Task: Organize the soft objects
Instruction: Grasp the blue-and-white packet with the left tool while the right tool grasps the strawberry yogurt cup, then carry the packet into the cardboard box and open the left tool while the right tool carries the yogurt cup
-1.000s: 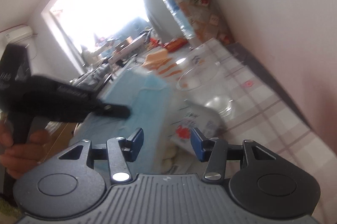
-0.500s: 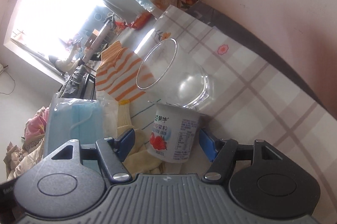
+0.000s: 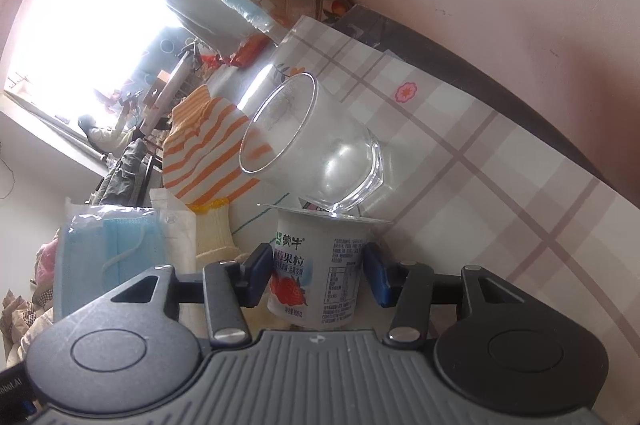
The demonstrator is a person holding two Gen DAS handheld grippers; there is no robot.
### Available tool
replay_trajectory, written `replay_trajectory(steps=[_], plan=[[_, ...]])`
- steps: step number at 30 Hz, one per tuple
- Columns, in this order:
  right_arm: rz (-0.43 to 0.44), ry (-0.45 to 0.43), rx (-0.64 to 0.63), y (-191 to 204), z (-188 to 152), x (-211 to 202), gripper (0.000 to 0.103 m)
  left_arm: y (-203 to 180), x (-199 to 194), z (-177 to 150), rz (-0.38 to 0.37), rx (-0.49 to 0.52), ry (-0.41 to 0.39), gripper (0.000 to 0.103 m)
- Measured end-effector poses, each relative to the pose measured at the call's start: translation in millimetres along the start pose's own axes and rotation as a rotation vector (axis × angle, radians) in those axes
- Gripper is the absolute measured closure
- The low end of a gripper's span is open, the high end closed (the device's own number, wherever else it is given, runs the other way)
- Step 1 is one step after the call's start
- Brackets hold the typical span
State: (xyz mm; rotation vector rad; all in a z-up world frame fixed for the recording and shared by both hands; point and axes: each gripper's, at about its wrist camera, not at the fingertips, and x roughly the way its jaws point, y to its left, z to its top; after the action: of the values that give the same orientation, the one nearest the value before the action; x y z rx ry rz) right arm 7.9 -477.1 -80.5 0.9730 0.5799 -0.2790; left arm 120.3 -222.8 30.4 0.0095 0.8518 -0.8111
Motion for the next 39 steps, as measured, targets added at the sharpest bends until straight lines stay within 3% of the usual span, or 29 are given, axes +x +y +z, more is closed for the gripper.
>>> replay_trajectory(steps=[6, 11, 20, 24, 29, 39], plan=[[0.02, -0.051, -0.048, 12.1, -13.8, -34.3, 0.051, 9.1, -28.0, -4.0, 0.003, -0.049, -0.019, 0.097], [0.065, -0.1, -0.135, 40.2, -31.4, -78.4, 0.051, 21.9, -82.4, -8.1, 0.015, -0.077, -0.096, 0.097], [0.261, -0.072, -0.31, 133.9, -63.8, -116.0, 0.05, 79.3, -203.6, -23.8, 0.143, -0.147, -0.244, 0.097], [0.363, -0.012, -0.386, 191.9, -78.4, -96.8, 0.051, 107.7, -227.8, -19.1, 0.241, -0.176, -0.275, 0.097], [0.447, 0.074, -0.444, 254.3, -97.8, -51.7, 0.05, 145.3, -221.6, -6.1, 0.357, -0.199, -0.259, 0.097], [0.404, 0.203, -0.563, 322.1, -139.6, 50.1, 0.05, 232.8, -153.1, -3.0, 0.514, -0.228, -0.098, 0.097]])
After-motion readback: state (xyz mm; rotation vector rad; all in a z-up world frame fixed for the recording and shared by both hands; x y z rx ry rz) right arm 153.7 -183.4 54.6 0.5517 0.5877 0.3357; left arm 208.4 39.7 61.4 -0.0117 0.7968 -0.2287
